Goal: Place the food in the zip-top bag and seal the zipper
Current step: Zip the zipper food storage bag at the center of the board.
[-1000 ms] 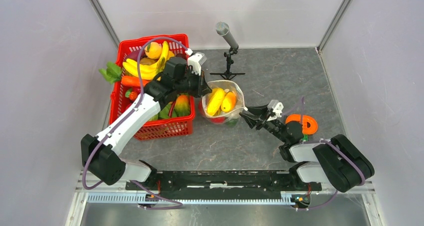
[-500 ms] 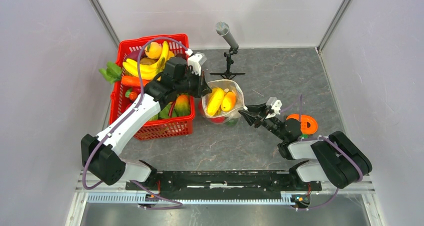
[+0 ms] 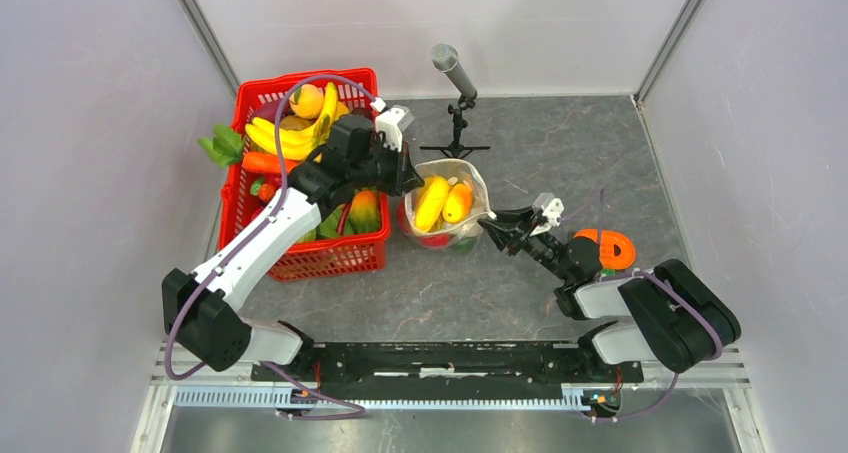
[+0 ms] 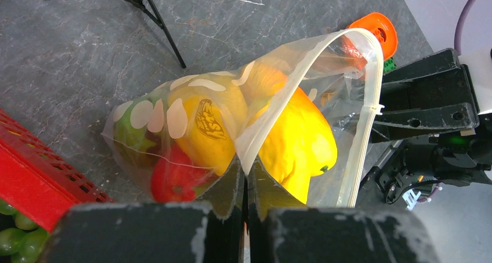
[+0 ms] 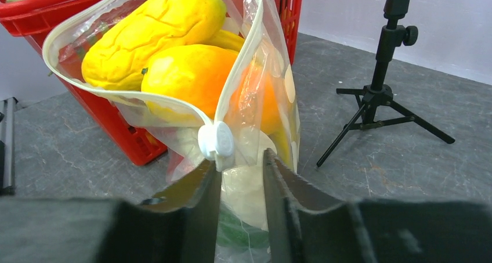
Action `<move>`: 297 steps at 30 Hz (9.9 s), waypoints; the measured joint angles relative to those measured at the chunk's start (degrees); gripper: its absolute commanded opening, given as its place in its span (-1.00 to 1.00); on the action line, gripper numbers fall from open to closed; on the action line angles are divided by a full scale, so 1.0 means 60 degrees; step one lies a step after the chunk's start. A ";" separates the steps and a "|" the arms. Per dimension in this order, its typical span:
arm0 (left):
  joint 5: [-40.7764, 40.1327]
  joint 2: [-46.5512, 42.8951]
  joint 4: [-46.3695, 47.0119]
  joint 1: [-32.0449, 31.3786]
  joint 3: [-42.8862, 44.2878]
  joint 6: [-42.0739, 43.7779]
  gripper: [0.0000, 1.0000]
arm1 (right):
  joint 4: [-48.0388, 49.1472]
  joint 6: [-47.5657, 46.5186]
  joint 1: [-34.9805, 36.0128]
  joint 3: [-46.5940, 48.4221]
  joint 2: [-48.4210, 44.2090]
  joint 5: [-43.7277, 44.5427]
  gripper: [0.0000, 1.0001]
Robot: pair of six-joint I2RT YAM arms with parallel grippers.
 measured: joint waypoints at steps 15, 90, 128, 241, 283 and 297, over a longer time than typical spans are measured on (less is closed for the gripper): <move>0.0040 0.0000 0.0011 0.0000 -0.0029 0.0000 -0.96 | 0.0004 0.0317 0.0000 0.0011 0.0182 0.0036 -0.15; 0.0047 -0.0157 -0.1016 0.0251 0.0612 0.0685 0.56 | -0.9930 -0.2306 0.0000 0.1260 -0.6692 -0.0721 -1.00; 0.1413 0.1439 0.0135 -0.4204 0.1468 0.9548 0.03 | -0.9701 -0.1428 0.0000 0.1603 -0.6572 -0.0692 -1.00; 0.2229 0.1100 -0.1792 -0.3840 0.2120 0.9668 -0.96 | -1.0298 -0.2911 0.0011 0.2488 -0.6659 -0.2466 -0.72; 0.1734 0.0412 -0.2153 -0.3100 0.1541 0.9453 -0.96 | -1.2047 -0.3366 0.0011 0.2656 -0.7027 -0.0863 0.39; 0.1960 0.0954 -0.2594 -0.3260 0.1807 0.9453 -0.96 | -1.4706 -0.6022 -0.0004 0.5253 -0.5082 -0.3497 0.22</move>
